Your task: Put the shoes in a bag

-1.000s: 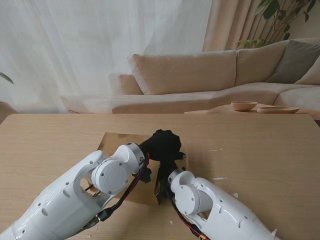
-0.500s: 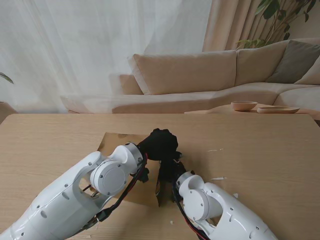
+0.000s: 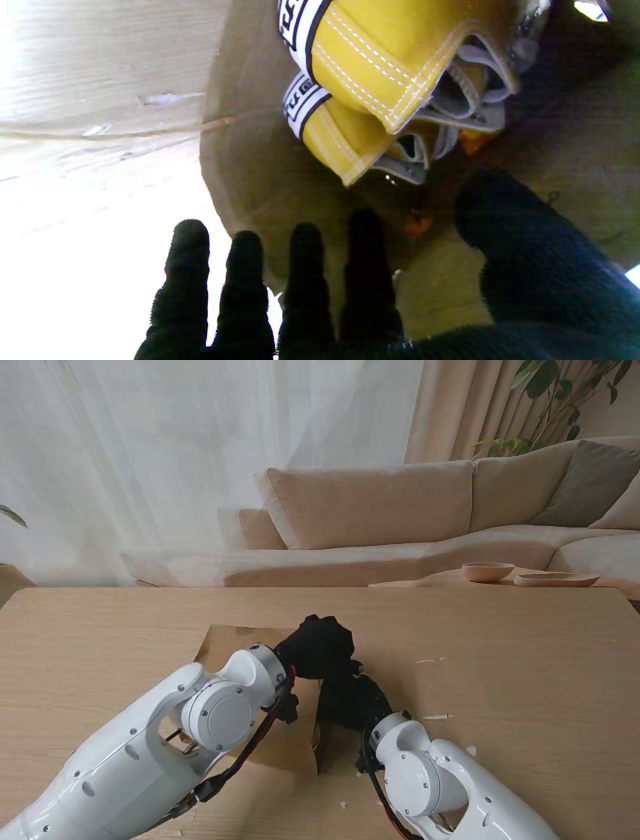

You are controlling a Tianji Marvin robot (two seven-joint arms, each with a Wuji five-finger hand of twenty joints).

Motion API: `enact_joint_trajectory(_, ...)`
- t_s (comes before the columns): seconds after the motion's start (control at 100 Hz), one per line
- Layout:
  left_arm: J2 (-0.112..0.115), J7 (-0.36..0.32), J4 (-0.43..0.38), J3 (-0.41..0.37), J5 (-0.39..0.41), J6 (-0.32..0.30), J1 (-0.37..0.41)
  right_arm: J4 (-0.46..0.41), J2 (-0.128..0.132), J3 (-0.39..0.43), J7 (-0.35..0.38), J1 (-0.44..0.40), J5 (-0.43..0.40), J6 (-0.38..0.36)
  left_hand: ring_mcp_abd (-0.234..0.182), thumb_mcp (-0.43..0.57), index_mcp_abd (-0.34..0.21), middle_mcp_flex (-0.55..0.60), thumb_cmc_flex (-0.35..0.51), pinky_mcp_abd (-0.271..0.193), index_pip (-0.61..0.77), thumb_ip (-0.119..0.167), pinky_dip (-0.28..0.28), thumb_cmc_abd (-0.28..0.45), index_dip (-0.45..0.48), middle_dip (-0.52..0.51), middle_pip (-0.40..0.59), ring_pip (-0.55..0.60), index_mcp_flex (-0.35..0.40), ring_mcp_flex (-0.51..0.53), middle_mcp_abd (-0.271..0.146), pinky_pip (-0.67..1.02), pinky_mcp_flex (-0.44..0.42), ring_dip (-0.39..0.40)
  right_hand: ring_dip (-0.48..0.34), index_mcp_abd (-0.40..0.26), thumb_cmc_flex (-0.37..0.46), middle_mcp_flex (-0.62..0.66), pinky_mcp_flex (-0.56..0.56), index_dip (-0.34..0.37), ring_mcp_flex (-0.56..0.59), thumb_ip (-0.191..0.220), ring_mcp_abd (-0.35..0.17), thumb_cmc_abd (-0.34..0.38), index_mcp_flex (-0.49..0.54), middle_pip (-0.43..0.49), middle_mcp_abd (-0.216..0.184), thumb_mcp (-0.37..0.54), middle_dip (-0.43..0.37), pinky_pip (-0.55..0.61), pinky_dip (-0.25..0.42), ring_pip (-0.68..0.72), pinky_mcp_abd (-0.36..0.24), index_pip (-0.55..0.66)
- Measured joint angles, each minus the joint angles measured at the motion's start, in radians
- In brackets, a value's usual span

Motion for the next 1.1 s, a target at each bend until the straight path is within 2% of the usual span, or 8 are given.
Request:
enact_joint_trajectory(0.51,0.001,-0.006,-0.002,-0.004,-0.011,0.006,0.005,-0.169,0.02,0.195,0.024,-0.236,-0.116,0.028,0.0,-0.008,0.0,0.0,-0.001,0.0,0.012,0.0,-0.024,0.0,-0.029,0.008,0.0,0.0,0.0,0.0,0.0,0.001,0.0,0.0,0.0,0.0,-0.001,0.0,0.0,0.01,0.0,0.0,0.0,0.01,0.0,0.0,0.0,-0.027,0.0,-0.013,0.0,0.0,0.001,-0.007)
enact_joint_trajectory(0.66,0.002,-0.008,-0.005,-0.004,-0.029,0.023,0.008,-0.228,0.024,0.27,0.026,-0.331,-0.168,0.047,0.001,0.044,0.0,-0.026,-0.093,0.0,0.012,-0.001,-0.037,0.009,-0.086,-0.061,0.0,0.0,-0.006,0.0,0.0,-0.007,0.0,0.0,0.0,0.0,-0.001,0.0,0.0,0.01,0.0,0.0,0.0,0.01,-0.001,0.0,0.0,-0.028,0.0,-0.015,0.0,0.0,0.001,-0.012)
enact_joint_trajectory(0.72,0.001,-0.008,-0.007,-0.004,-0.053,0.036,0.01,-0.249,0.025,0.294,0.022,-0.364,-0.167,0.059,0.001,0.061,0.0,-0.062,-0.127,0.0,-0.036,0.003,-0.035,0.025,-0.161,-0.147,0.001,-0.007,-0.052,-0.011,0.0,-0.05,0.0,0.0,0.0,0.0,-0.001,0.0,0.0,0.011,0.0,0.0,0.0,0.01,-0.001,0.0,0.0,-0.028,0.0,-0.017,0.0,0.0,0.001,-0.013)
enact_joint_trajectory(0.79,0.001,-0.01,-0.012,-0.006,-0.066,0.048,0.014,-0.268,0.025,0.316,0.002,-0.395,-0.157,0.077,-0.001,0.059,-0.008,-0.128,-0.14,0.0,-0.187,0.005,-0.022,0.037,-0.305,-0.23,-0.035,-0.048,-0.116,-0.044,0.0,-0.126,-0.003,-0.001,0.0,0.0,-0.001,0.0,0.0,0.011,0.0,0.0,0.0,0.01,-0.001,0.0,0.0,-0.028,0.0,-0.024,0.0,0.0,0.001,-0.013)
enact_joint_trajectory(0.87,0.001,-0.023,-0.021,-0.016,-0.088,0.073,0.024,-0.287,0.023,0.341,-0.016,-0.423,-0.158,0.094,-0.037,0.051,-0.035,-0.229,-0.185,-0.015,-0.448,0.016,0.031,0.041,-0.551,-0.356,-0.148,-0.127,-0.19,-0.087,-0.002,-0.275,-0.016,-0.021,0.0,0.0,-0.001,0.0,0.0,0.011,0.0,0.0,0.0,0.01,-0.001,0.0,0.0,-0.028,0.0,-0.025,0.0,0.0,0.001,-0.016)
enact_joint_trajectory(0.95,0.0,-0.032,-0.032,-0.04,-0.119,0.087,0.041,-0.307,0.02,0.363,-0.029,-0.444,-0.159,0.113,-0.075,0.036,-0.071,-0.312,-0.21,-0.04,-0.697,0.017,0.091,0.049,-0.79,-0.488,-0.267,-0.264,-0.239,-0.096,-0.04,-0.413,-0.026,-0.076,0.0,0.0,-0.001,0.0,0.0,0.011,0.0,0.0,0.0,0.01,-0.001,0.0,0.0,-0.028,0.0,-0.025,0.0,0.0,0.001,-0.016)
enact_joint_trajectory(1.04,0.001,-0.041,-0.042,-0.07,-0.114,0.083,0.067,-0.323,0.016,0.376,-0.046,-0.455,-0.16,0.134,-0.105,0.011,-0.131,-0.379,-0.235,-0.054,-0.846,0.026,0.088,0.05,-0.942,-0.595,-0.356,-0.39,-0.312,-0.109,-0.079,-0.509,-0.023,-0.108,0.0,0.0,-0.001,0.0,0.0,0.011,0.0,0.0,0.0,0.01,-0.001,0.0,0.0,-0.029,0.0,-0.025,0.0,0.0,0.001,-0.016)
enact_joint_trajectory(1.1,0.003,-0.047,-0.047,-0.093,-0.098,0.072,0.086,-0.331,0.015,0.384,-0.05,-0.459,-0.164,0.141,-0.114,-0.003,-0.176,-0.407,-0.235,-0.063,-0.883,0.026,0.049,0.05,-0.997,-0.638,-0.392,-0.443,-0.37,-0.119,-0.092,-0.535,-0.022,-0.116,0.0,0.0,-0.001,0.0,0.0,0.011,0.0,0.0,0.0,0.01,-0.001,0.0,0.0,-0.029,0.0,-0.025,0.0,0.0,0.001,-0.016)
